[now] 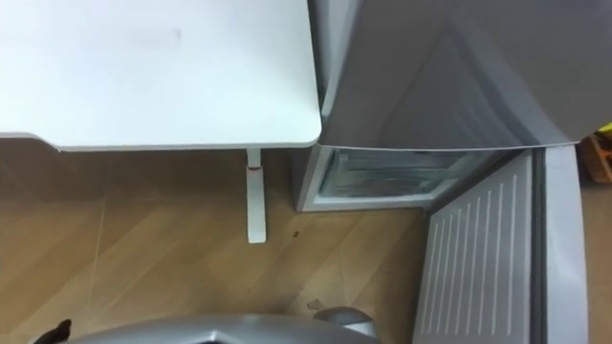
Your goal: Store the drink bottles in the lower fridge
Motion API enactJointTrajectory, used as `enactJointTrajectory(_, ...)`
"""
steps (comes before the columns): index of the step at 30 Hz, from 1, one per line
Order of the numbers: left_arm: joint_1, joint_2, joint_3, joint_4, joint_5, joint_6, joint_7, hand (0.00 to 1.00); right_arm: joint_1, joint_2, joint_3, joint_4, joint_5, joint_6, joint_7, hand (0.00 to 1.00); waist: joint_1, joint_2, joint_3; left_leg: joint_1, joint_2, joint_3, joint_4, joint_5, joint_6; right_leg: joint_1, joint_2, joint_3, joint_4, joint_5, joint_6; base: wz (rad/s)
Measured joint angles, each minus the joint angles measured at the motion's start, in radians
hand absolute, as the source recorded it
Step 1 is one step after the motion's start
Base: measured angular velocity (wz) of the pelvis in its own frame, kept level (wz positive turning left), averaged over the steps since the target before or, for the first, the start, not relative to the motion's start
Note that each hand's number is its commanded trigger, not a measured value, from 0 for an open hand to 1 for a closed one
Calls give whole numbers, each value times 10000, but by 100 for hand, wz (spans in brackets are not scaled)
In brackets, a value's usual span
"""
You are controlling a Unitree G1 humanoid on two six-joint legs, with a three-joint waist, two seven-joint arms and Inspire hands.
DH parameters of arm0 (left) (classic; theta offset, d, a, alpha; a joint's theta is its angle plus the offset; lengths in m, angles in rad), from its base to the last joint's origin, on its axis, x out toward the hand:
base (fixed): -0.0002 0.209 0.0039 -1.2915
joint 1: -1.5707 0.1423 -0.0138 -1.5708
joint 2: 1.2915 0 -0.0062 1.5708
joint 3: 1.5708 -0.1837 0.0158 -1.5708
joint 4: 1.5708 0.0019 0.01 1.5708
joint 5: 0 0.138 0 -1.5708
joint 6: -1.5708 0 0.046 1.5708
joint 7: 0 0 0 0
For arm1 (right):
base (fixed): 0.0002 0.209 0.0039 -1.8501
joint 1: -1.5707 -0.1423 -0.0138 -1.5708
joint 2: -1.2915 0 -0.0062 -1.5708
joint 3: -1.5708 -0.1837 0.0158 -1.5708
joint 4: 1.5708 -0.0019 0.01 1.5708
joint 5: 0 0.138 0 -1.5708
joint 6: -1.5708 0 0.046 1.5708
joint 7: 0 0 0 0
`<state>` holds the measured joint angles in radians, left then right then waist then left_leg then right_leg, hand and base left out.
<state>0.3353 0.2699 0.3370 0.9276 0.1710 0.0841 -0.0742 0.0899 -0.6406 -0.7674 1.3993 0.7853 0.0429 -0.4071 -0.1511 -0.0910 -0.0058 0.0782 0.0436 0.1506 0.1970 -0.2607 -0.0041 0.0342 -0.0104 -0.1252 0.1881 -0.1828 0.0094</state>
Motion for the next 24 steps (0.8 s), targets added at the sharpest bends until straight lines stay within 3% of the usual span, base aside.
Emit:
enactJointTrajectory(5, -196, 0, 3, 180, 189, 31, -15, 0, 305, 754, 203, 0, -28, 156, 865, 0, 188, 136, 18, 61, 2, -47, 3, 0, -1, 96, -7, -113, 8, 5, -8, 4)
enactJointTrajectory(9, -414, 2, 20, 236, 200, 29, -19, 0, 65, 816, 401, -25, 1, 322, 1265, 0, 229, 157, 37, 62, -2, -65, 42, 0, -1, 115, -11, -127, 8, 5, -8, 1)
enactJointTrajectory(12, -692, 0, -120, 337, 207, 28, -41, 0, 0, 896, 1090, -262, 110, 311, 1539, 0, 263, 179, 80, 77, 0, -87, 60, -1, -1, 137, -10, -126, -13, 4, -8, 0)
enactJointTrajectory(14, -824, 5, -426, 320, 215, 25, -46, 0, 7, 1165, 1519, -552, 382, 203, 1789, 0, 370, 174, 92, 60, 5, -86, 38, -2, -3, 81, -4, -123, -37, 1, -7, -2)
enactJointTrajectory(15, -966, -2, -656, 331, 210, 18, -85, 0, 128, 1383, 1903, -850, 458, 18, 1783, 0, 493, 178, 96, 10, 7, -88, 36, -3, -4, 4, -3, -112, -31, 2, -8, -7)
enactJointTrajectory(18, -1060, -46, -906, 409, 207, 14, -312, 0, 184, 1614, 2654, -1620, 545, 11, 2175, 0, 600, 235, 90, -12, 21, 75, 13, -2, -3, -54, 11, 7, -5, 24, -19, -21)
enactJointTrajectory(19, -1125, -53, -1047, 341, 215, 15, -428, 0, 256, 1720, 3228, -2313, 529, 22, 2433, 0, 744, 222, 52, -14, 47, 234, -20, -2, -3, -172, 33, 158, 22, 65, -29, -42)
enactJointTrajectory(20, -1126, -48, -1138, 302, 215, 18, -535, 0, 342, 1807, 4056, -3360, 523, 15, 2696, 0, 788, 301, 139, -63, 80, 372, 14, -2, -3, -247, 47, 202, 8, 145, -47, -42)
enactJointTrajectory(21, -1109, -19, -1270, 292, 206, 31, -565, 0, 464, 1838, 4470, -3972, 520, 8, 2829, 0, 792, 243, 99, -119, 92, 389, 33, -2, -3, -316, 66, 235, -1, 188, -54, -27)
enactJointTrajectory(22, -1138, 84, -1667, 134, 185, 42, -618, 0, 792, 1865, 5290, -5350, 526, -12, 3024, 0, 804, 297, 134, -206, 125, 408, 49, -2, -4, -414, 106, 286, -4, 239, -73, -14)
enactJointTrajectory(24, -1263, 212, -2212, 48, 148, 46, -678, 0, 1270, 1836, 6194, -7043, 523, -73, 3468, 0, 894, 273, 120, -290, 174, 426, 116, -2, -6, -502, 165, 339, -2, 286, -118, -15)
